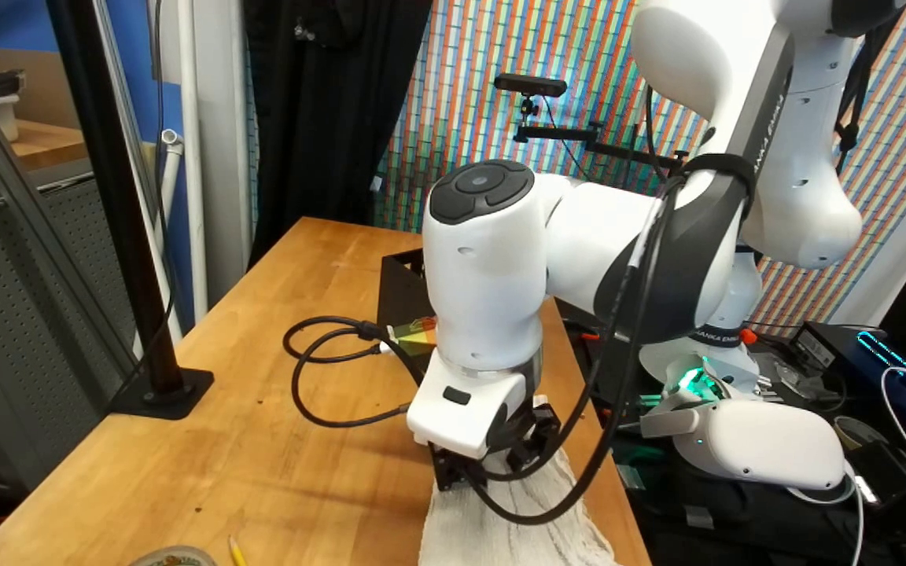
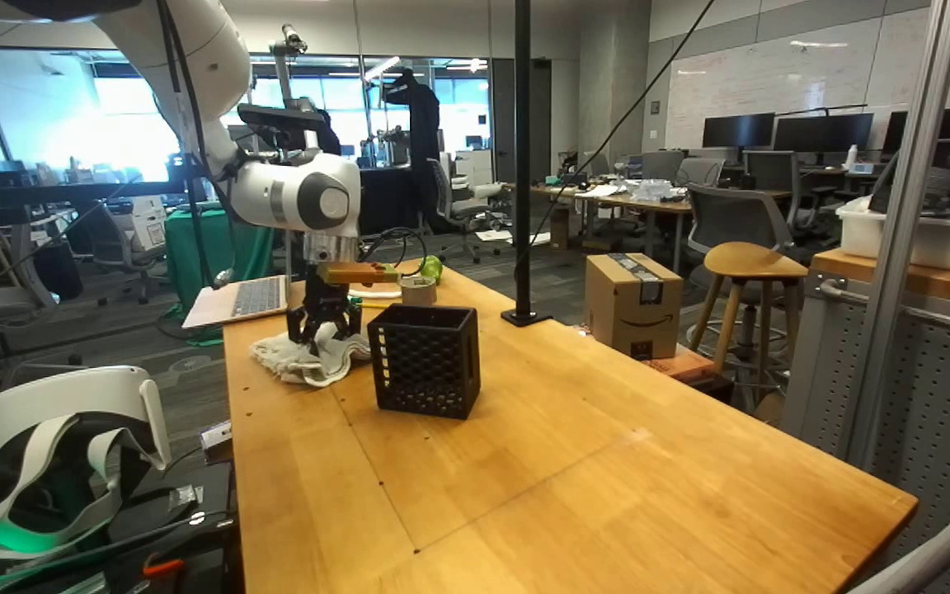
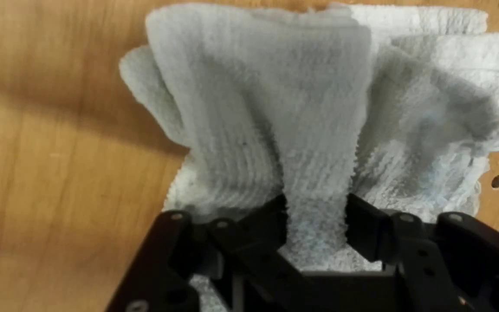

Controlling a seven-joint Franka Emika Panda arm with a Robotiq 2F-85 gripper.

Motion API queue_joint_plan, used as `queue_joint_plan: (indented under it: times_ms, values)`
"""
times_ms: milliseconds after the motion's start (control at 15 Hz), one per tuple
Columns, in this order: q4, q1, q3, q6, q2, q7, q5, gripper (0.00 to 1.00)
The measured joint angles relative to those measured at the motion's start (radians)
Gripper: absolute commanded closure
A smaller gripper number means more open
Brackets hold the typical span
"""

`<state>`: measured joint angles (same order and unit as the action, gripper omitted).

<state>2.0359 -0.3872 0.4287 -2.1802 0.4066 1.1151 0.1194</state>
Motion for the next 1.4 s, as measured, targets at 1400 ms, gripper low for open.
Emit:
queue_joint_plan:
  times_ms: [1400]
  values:
    - [0.039, 0.129, -0.146, 0.049, -0.47, -0.179, -0.046, 0.97]
